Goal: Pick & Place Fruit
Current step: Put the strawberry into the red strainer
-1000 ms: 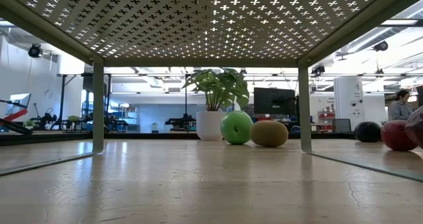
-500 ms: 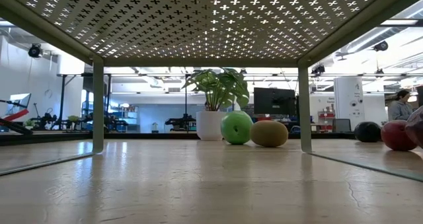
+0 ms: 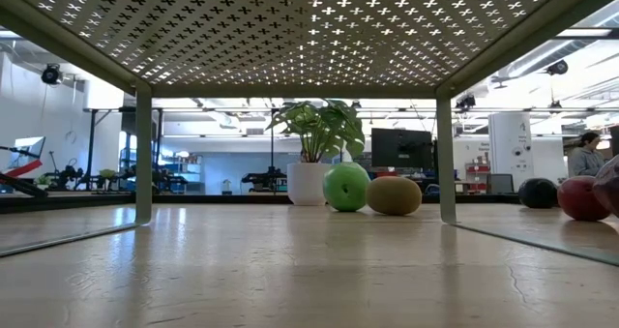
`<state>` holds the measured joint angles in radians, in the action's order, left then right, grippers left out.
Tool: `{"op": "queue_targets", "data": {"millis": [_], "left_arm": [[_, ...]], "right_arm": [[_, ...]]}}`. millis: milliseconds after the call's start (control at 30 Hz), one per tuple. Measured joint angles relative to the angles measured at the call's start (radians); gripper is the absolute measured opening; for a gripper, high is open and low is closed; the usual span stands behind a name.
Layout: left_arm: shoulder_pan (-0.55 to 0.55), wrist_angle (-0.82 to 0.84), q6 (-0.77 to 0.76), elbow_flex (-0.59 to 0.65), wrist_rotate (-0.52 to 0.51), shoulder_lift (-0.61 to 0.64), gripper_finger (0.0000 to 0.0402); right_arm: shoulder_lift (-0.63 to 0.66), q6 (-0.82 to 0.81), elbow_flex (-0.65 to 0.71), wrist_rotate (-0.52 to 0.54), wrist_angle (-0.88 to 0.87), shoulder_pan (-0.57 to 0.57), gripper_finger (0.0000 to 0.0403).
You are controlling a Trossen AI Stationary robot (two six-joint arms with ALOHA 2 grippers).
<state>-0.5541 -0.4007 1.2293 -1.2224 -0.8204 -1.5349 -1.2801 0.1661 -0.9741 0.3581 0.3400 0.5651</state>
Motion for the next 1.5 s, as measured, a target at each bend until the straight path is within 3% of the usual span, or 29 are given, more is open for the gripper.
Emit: {"op": "queue_targets", "data": {"millis": [333,433,800,1267,1500], "left_arm": [[0.0,0.002,0.031,0.0,0.09,-0.002,0.028],[0.002,0.005,0.06,0.0,0.14,-0.009,0.0279],[0.004,-0.1,0.203,0.0,0.151,-0.025,0.0277],[0.021,-0.097,0.204,0.0,0.154,-0.026,0.0276],[0.024,-0.097,0.195,0.0,0.162,-0.027,0.024]], "right_arm": [[-0.045,-0.006,0.0,-0.054,0.075,-0.047,0.0123],[-0.063,-0.006,0.0,-0.062,0.109,-0.064,0.0123],[-0.108,-0.034,0.0,-0.161,0.165,-0.118,0.013],[-0.112,-0.062,0.0,-0.207,0.177,-0.135,0.0132],[-0.112,-0.061,0.0,-0.207,0.175,-0.138,0.0121]]}}
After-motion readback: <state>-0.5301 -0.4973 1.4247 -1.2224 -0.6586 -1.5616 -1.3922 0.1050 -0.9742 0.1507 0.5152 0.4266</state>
